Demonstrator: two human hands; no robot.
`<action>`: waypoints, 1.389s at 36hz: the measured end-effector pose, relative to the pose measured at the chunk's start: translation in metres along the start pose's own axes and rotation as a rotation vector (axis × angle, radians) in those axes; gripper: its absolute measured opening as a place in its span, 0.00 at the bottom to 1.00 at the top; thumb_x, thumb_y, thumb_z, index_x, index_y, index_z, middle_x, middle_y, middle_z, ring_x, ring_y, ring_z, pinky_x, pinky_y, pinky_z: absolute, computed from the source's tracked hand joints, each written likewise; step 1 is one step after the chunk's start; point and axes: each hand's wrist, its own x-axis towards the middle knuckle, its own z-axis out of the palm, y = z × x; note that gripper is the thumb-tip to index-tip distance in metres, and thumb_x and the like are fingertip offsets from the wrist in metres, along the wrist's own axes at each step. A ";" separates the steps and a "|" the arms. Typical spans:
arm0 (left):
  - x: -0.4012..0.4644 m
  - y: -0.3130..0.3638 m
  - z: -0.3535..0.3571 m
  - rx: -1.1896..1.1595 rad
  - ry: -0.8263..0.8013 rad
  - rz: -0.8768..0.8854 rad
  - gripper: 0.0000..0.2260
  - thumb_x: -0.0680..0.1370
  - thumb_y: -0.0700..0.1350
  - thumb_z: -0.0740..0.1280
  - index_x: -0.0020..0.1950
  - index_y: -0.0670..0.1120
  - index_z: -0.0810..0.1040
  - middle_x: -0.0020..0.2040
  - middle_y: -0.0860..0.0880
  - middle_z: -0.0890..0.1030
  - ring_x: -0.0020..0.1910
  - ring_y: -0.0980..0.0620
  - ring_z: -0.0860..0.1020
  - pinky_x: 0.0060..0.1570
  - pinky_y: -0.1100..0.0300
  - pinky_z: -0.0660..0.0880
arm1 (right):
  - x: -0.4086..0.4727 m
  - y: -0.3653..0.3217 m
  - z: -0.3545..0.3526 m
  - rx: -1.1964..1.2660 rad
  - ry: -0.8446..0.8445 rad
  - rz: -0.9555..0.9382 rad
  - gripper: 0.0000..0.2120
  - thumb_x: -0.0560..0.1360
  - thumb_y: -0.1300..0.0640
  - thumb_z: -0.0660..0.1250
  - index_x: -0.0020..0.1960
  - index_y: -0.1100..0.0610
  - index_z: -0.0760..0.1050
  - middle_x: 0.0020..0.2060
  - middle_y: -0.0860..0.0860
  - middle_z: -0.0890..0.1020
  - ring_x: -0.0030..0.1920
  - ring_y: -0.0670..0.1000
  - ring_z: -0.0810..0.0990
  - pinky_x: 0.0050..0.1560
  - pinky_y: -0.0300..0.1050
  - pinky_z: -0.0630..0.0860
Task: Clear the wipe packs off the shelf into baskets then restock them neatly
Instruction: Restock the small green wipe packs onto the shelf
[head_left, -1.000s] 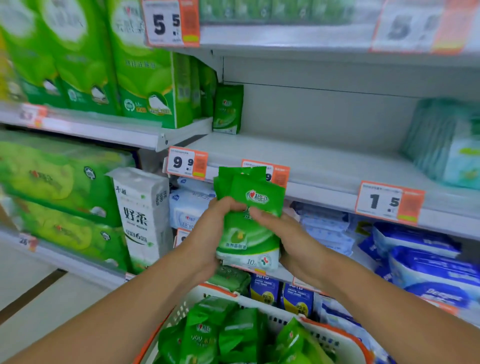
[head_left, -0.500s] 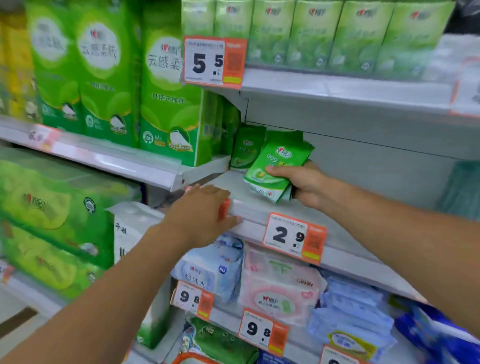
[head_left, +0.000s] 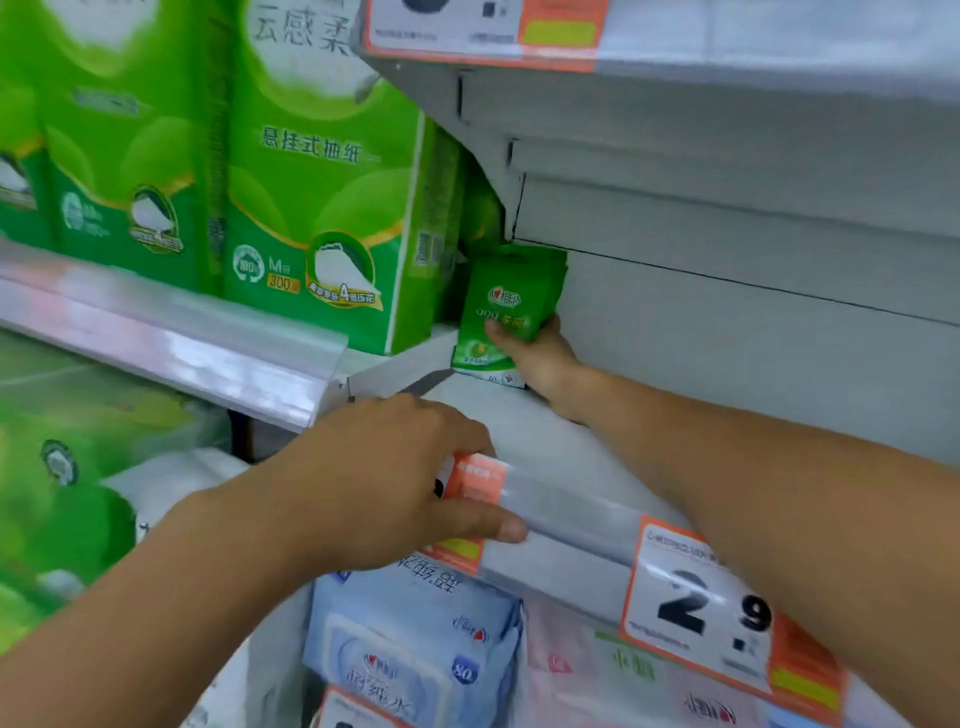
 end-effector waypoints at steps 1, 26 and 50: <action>0.000 0.000 0.000 -0.013 -0.004 -0.001 0.36 0.63 0.81 0.51 0.54 0.57 0.77 0.50 0.61 0.80 0.48 0.60 0.77 0.50 0.54 0.75 | 0.003 0.000 0.000 0.007 -0.003 0.029 0.45 0.66 0.32 0.73 0.74 0.54 0.62 0.66 0.49 0.78 0.65 0.52 0.77 0.68 0.47 0.71; -0.001 0.008 -0.009 0.015 -0.123 -0.022 0.37 0.63 0.80 0.52 0.60 0.58 0.75 0.57 0.56 0.79 0.57 0.54 0.76 0.55 0.50 0.75 | -0.038 -0.037 -0.034 -0.105 -0.236 0.271 0.34 0.73 0.38 0.72 0.72 0.53 0.69 0.71 0.48 0.72 0.72 0.50 0.67 0.74 0.50 0.61; -0.294 0.158 0.090 0.026 -1.537 -0.399 0.26 0.78 0.60 0.65 0.65 0.41 0.75 0.61 0.41 0.79 0.55 0.44 0.80 0.49 0.54 0.76 | -0.536 0.098 0.016 -0.860 -0.799 0.142 0.32 0.61 0.27 0.74 0.42 0.55 0.70 0.37 0.49 0.75 0.38 0.53 0.76 0.32 0.46 0.71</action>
